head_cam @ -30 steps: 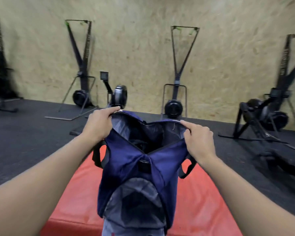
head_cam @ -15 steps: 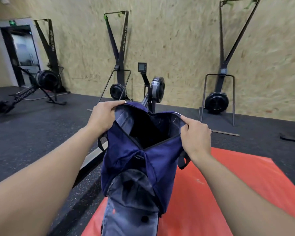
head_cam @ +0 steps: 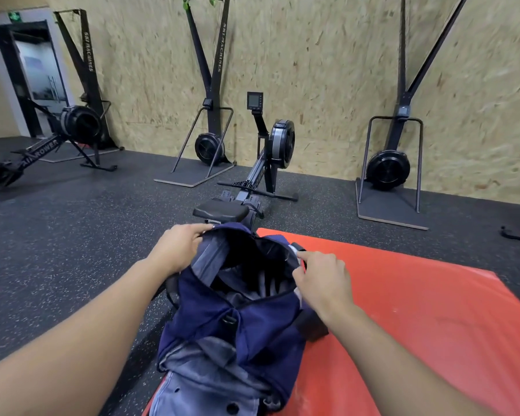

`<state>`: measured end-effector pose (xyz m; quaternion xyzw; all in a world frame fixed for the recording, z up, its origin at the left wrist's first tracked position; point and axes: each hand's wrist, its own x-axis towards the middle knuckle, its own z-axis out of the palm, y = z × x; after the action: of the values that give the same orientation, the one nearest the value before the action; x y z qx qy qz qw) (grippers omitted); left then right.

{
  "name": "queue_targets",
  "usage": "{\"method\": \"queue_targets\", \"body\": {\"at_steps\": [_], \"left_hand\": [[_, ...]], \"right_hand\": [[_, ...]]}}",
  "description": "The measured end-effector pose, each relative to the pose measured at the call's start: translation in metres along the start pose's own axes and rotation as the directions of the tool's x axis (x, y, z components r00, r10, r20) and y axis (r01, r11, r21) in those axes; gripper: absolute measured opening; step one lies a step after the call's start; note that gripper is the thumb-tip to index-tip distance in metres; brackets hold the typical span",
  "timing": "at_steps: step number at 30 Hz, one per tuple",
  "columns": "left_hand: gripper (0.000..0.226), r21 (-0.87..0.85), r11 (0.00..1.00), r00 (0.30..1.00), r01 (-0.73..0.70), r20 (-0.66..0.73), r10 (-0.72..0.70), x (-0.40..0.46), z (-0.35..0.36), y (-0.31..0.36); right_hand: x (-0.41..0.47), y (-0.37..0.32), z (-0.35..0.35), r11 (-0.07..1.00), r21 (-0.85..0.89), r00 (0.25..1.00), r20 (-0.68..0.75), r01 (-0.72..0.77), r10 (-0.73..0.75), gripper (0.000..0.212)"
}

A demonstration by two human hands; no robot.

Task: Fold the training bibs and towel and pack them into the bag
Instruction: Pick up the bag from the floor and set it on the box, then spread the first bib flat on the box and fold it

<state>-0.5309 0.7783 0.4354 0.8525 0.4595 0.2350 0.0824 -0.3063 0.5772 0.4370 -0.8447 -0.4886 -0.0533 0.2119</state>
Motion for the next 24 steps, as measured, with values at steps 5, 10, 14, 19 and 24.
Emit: {"method": "queue_targets", "body": {"at_steps": [5, 10, 14, 19, 24], "left_hand": [[0.041, -0.082, 0.995, 0.998, 0.051, 0.034, -0.049, -0.043, -0.003, 0.013], [0.040, -0.271, 0.961, 0.999, -0.052, -0.014, 0.050, -0.101, -0.013, 0.073], [0.040, -0.390, 0.901, 0.982, -0.188, -0.065, 0.177, -0.156, -0.012, 0.151], [0.044, -0.464, 0.801, 0.920, -0.378, -0.095, 0.379, -0.225, 0.009, 0.272], [0.046, -0.504, 0.695, 0.817, -0.513, -0.040, 0.575, -0.287, 0.063, 0.387]], "right_hand": [[-0.025, 0.010, -0.030, 0.999, 0.045, 1.000, -0.009, 0.008, -0.008, 0.030], [-0.064, 0.045, -0.068, 0.959, 0.270, 0.997, -0.017, 0.082, -0.081, 0.041], [-0.120, 0.091, -0.103, 0.891, 0.436, 0.992, -0.050, 0.124, -0.114, 0.042], [-0.208, 0.180, -0.145, 0.882, 0.467, 0.995, -0.098, 0.060, -0.016, 0.042], [-0.301, 0.292, -0.172, 0.879, 0.471, 0.981, -0.127, -0.071, 0.147, 0.043]]}}
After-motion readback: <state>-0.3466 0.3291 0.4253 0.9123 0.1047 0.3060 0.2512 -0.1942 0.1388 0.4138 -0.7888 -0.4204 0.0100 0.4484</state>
